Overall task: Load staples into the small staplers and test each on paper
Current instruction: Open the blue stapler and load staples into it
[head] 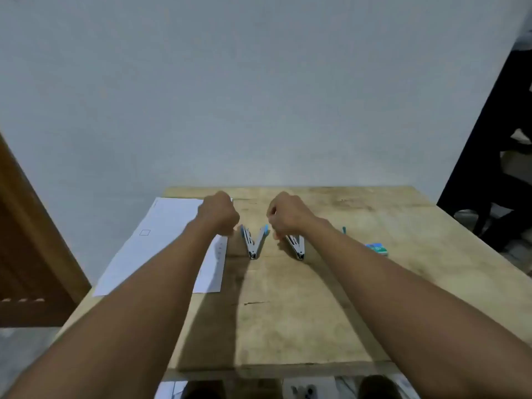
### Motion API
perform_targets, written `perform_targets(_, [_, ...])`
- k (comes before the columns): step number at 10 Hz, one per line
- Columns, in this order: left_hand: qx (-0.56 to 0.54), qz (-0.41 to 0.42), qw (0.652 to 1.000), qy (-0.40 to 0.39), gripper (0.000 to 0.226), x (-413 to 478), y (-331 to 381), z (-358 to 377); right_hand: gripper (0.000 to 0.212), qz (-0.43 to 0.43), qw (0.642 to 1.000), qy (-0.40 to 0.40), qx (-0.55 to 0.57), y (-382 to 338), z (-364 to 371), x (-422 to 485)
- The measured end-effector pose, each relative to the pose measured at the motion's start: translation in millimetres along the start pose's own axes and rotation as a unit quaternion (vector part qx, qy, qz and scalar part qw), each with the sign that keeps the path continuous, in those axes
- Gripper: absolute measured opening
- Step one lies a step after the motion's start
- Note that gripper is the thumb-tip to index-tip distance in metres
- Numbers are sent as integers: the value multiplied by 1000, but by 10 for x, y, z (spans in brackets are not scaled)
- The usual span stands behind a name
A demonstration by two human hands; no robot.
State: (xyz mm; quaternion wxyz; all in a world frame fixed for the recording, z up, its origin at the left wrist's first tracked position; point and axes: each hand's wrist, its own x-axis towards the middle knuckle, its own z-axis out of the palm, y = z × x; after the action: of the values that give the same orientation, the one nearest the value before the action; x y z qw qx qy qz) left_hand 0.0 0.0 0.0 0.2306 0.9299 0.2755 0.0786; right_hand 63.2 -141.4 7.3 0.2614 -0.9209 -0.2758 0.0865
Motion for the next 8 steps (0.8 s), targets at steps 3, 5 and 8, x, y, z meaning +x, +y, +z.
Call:
perform_targets(3, [-173,-35,982,-64,17,72,-68,371,32,58,997,-37,-22,25,245,220])
perform_targets(5, [-259,-83,959,-81,21,137,-27,278,23,91,990,-35,104,88,235,319])
perform_targets(8, [-462,-121,878,10,6,106,102,-68,11,112,948,45,294,171,-113,210])
